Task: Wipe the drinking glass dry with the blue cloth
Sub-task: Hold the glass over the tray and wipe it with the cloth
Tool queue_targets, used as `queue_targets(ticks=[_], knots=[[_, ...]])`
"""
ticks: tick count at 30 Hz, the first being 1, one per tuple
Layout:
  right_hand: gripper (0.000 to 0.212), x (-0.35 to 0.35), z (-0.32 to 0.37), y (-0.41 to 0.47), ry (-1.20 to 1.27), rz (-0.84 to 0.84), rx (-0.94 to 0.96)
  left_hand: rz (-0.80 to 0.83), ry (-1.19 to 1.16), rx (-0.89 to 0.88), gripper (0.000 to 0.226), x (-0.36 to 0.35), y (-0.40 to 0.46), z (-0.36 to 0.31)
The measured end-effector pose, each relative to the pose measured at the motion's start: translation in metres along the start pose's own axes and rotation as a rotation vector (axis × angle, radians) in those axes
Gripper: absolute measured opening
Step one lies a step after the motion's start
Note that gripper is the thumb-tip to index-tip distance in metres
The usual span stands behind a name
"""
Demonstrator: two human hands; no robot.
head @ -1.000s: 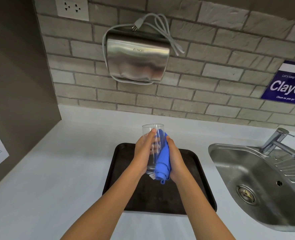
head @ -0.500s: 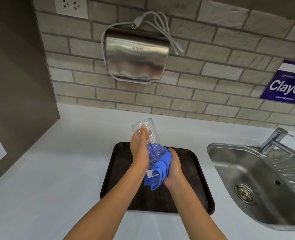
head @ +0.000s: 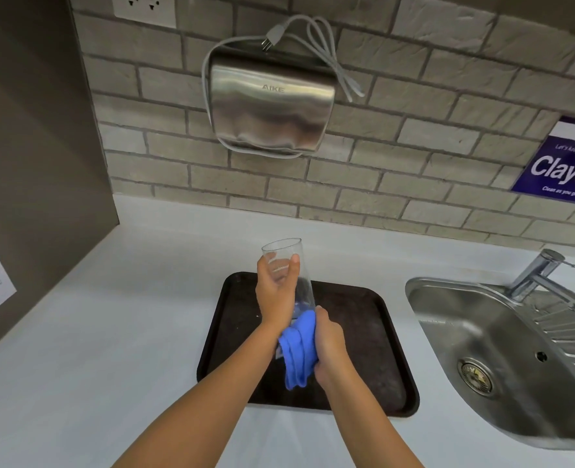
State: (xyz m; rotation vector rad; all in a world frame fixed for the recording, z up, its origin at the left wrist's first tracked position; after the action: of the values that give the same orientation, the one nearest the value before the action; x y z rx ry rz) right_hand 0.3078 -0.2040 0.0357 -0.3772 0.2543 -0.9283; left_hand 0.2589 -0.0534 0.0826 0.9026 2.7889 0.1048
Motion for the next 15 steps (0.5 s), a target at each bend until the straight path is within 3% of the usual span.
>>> queue_targets(ticks=[7,15], knots=[[0.055,-0.006,0.032,-0.011,-0.560,-0.090,0.397,0.239,0.215,0.031,0.073,-0.010,0.006,0.037],[0.059,-0.016,0.042,-0.030,-0.726,-0.155,0.555,0.351,0.217,0.079,0.065,-0.017,0.006,0.066]])
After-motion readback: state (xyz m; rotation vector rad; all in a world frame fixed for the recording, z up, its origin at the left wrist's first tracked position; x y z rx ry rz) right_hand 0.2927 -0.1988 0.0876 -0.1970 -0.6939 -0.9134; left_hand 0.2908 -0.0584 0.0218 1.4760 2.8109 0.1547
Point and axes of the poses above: each hand's wrist, its own y-axis towards the middle knuckle, its own x-axis out of the back of the hand, z = x × y, the point moved 10 cm from there along y, towards the middle knuckle, and after that the axes turned 11 degrees about z, right-handed, at the moved point
